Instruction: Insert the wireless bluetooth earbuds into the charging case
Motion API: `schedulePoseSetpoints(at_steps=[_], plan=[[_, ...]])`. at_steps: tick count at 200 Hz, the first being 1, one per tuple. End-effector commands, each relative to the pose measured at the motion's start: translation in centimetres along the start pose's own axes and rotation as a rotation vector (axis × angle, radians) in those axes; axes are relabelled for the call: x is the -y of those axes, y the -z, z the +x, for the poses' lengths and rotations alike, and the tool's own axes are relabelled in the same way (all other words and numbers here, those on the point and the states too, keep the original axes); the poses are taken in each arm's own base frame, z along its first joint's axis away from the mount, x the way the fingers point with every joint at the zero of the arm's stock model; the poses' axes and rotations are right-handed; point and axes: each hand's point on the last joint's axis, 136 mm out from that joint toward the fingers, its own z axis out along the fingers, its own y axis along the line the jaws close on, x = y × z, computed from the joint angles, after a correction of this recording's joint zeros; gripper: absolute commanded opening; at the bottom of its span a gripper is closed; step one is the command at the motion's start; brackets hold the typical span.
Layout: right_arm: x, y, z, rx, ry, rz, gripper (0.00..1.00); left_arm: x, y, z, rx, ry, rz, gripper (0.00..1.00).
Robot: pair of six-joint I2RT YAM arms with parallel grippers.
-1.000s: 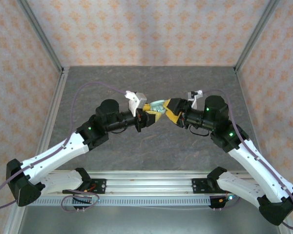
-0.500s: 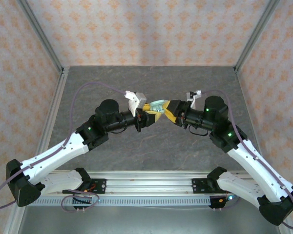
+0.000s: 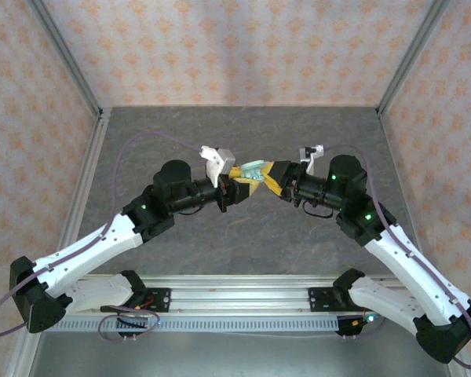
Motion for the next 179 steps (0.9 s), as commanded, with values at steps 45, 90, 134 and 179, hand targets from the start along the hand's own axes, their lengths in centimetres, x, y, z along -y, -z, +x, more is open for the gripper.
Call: schedulePoseSetpoints(at_steps=[45,90,134,179], plan=[[-0.8,-0.1,0.1,-0.012,0.001,-0.047,0.2,0.8,0.3,-1.8,0.06,-0.016,0.019,0.16],[-1.0,-0.1,0.1,-0.011,-0.004,-0.058,0.14,0.9,0.1,-1.9,0.057,-0.019,0.025,0.17],[-1.4,-0.1,0.1,-0.01,-0.01,-0.08,0.09,1.3,0.0,-1.7,0.041,-0.031,0.052,0.28],[-1.9,0.1,0.0,0.002,-0.001,-0.099,0.08,1.6,0.2,-1.9,0.038,-0.047,0.059,0.37]])
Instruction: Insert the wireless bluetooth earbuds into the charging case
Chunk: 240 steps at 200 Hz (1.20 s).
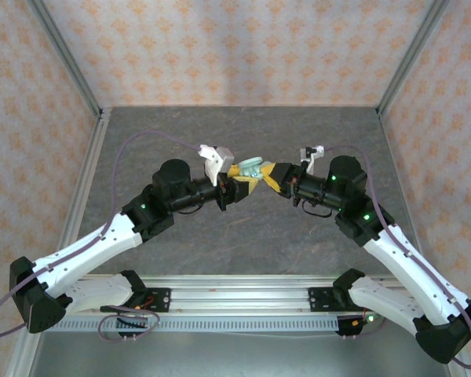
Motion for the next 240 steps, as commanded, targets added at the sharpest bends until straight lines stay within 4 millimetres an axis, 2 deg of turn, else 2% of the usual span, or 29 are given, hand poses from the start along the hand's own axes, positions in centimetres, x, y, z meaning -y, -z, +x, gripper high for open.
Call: schedulePoseSetpoints(at_steps=[1,35,76,155,240], plan=[[-2.0,0.3,0.3,-0.01,0.033,-0.08,0.08,1.9,0.2,-1.7,0.032,-0.043,0.074,0.37],[-2.2,0.4,0.2,-0.001,0.036,-0.095,0.08,2.2,0.5,-1.9,0.037,-0.059,0.084,0.48],[-2.4,0.4,0.2,0.004,0.034,-0.109,0.08,2.7,0.8,-2.2,0.049,-0.078,0.106,0.52],[-2.0,0.3,0.1,0.006,0.025,-0.101,0.08,3.6,1.3,-2.5,0.06,-0.132,0.149,0.5],[-1.6,0.2,0.3,-0.008,0.022,-0.094,0.08,3.8,1.4,-2.8,0.069,-0.158,0.153,0.41]])
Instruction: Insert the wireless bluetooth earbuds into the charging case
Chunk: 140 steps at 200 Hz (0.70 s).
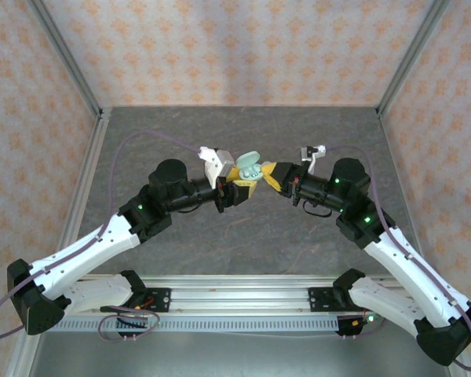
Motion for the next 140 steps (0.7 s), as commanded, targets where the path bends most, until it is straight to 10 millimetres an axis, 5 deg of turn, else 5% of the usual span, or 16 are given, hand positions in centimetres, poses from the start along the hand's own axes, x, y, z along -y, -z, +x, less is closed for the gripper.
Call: schedulePoseSetpoints(at_steps=[1,140], plan=[[-0.5,-0.14,0.11,-0.006,0.015,-0.035,0.08,2.34,0.73,-2.37,0.059,-0.048,0.098,0.41],[-0.56,0.1,0.4,-0.019,0.067,-0.001,0.22,2.17,0.93,-1.89,0.049,-0.027,0.085,0.28]])
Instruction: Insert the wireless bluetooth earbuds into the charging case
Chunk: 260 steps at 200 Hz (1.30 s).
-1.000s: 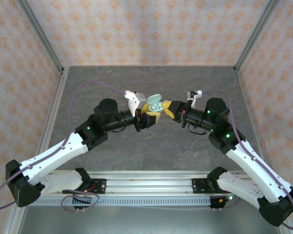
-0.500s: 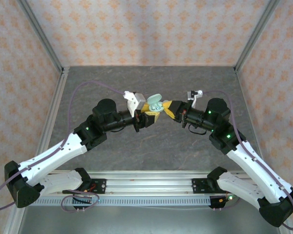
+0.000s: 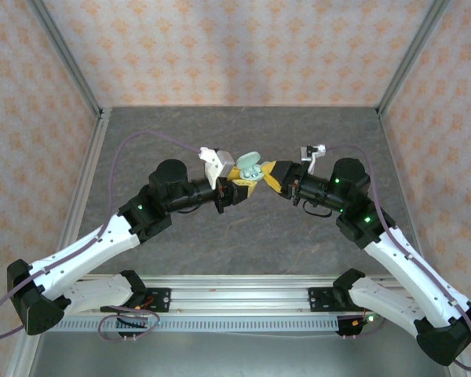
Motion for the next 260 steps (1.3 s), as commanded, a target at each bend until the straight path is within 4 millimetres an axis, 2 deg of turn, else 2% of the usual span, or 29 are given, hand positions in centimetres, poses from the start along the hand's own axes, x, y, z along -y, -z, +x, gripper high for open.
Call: schedulePoseSetpoints(at_steps=[1,27,43,87,134,195,230,260], plan=[[-0.6,0.1,0.3,-0.015,0.034,-0.001,0.22,2.1,0.9,-2.0,0.056,-0.03,0.081,0.28],[-0.8,0.4,0.3,-0.011,0.05,0.008,0.27,2.0,0.9,-1.9,0.05,-0.032,0.074,0.28],[-1.0,0.6,0.2,0.002,0.071,0.024,0.34,1.9,1.0,-1.8,0.048,-0.032,0.07,0.28],[-2.0,1.6,-0.2,0.042,0.135,0.06,0.36,1.9,1.1,-1.7,0.047,-0.035,0.065,0.28],[-2.4,1.9,-0.9,0.072,0.183,0.095,0.46,2.0,1.1,-1.6,0.043,-0.032,0.075,0.28],[-2.8,0.7,-2.7,0.076,0.274,0.196,0.49,2.3,1.2,-1.4,0.037,-0.024,0.091,0.28],[-3.3,-1.3,-2.5,-0.005,0.288,0.186,0.53,2.4,1.2,-1.5,0.036,-0.027,0.095,0.27],[-3.4,-1.6,-2.2,-0.034,0.297,0.179,0.55,2.4,1.4,-1.5,0.035,-0.032,0.089,0.27]])
